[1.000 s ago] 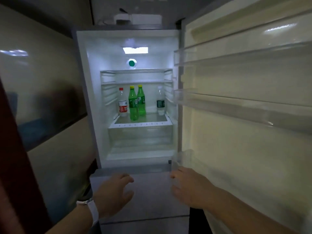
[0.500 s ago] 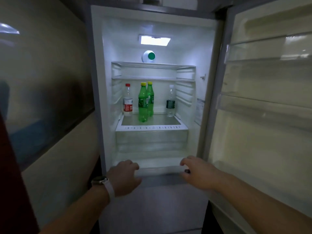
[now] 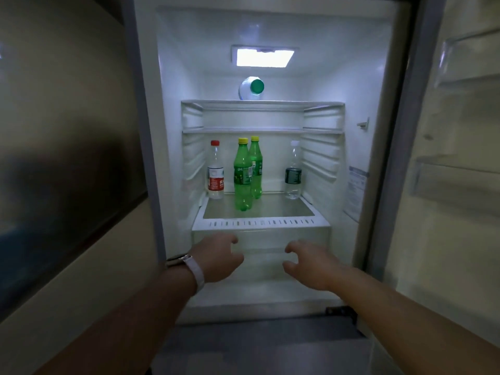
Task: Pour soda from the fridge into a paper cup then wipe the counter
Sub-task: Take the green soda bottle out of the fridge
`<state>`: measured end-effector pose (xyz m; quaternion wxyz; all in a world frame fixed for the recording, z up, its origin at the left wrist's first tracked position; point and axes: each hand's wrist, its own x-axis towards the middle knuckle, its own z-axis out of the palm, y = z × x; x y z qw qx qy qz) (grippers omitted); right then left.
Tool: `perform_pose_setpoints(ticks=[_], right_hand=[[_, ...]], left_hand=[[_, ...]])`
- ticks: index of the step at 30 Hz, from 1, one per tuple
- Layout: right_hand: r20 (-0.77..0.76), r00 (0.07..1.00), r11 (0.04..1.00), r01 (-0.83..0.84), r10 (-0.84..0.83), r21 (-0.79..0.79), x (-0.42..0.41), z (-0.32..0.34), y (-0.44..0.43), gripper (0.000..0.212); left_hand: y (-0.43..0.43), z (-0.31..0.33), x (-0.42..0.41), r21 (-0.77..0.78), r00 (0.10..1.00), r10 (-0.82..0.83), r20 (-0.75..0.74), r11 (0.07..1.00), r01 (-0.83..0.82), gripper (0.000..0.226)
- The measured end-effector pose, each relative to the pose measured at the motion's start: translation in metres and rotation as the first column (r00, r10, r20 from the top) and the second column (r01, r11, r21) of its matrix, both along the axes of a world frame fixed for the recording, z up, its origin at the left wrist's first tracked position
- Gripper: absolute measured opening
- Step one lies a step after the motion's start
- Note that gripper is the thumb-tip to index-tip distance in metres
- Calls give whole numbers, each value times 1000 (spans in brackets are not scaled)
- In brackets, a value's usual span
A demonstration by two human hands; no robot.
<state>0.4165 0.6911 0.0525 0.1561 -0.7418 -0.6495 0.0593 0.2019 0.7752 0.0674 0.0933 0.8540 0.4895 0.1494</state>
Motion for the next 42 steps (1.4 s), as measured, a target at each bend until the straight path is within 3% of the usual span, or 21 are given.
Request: perform_pose_setpoints(ticks=[4, 10, 14, 21, 26, 30, 35, 40, 42], right_hand=[[-101, 995, 998, 15, -10, 54, 7, 5, 55, 48], [-302, 953, 993, 21, 15, 116, 23, 15, 141, 44], [-529, 849, 994, 49, 9, 96, 28, 20, 189, 50], [-713, 701, 993, 53, 35, 101, 31, 17, 246, 54], [-777, 629, 999, 12, 33, 52, 29, 17, 272, 65], [-787, 616, 1000, -16, 28, 23, 23, 15, 284, 64], [-798, 600, 998, -14, 60, 64, 17, 15, 287, 35], [-883, 466, 997, 32, 53, 76, 14, 16, 275, 35], [-898, 436, 997, 23, 62, 80, 15, 19, 264, 17]], left_hand=[[39, 15, 27, -86, 977, 47, 209, 996, -30, 47], [111, 33, 63, -200, 827, 181, 533, 976, -85, 43], [158, 45, 80, -199, 787, 221, 576, 972, -127, 68], [221, 52, 108, -200, 703, 250, 666, 968, -155, 105], [226, 52, 123, -228, 666, 249, 703, 966, -120, 67], [236, 44, 130, -156, 658, 209, 723, 978, -139, 48], [234, 41, 131, -92, 620, 179, 764, 981, -170, 43], [221, 42, 129, -21, 647, 109, 755, 990, -143, 45], [212, 43, 125, 4, 656, 80, 751, 992, -126, 48]])
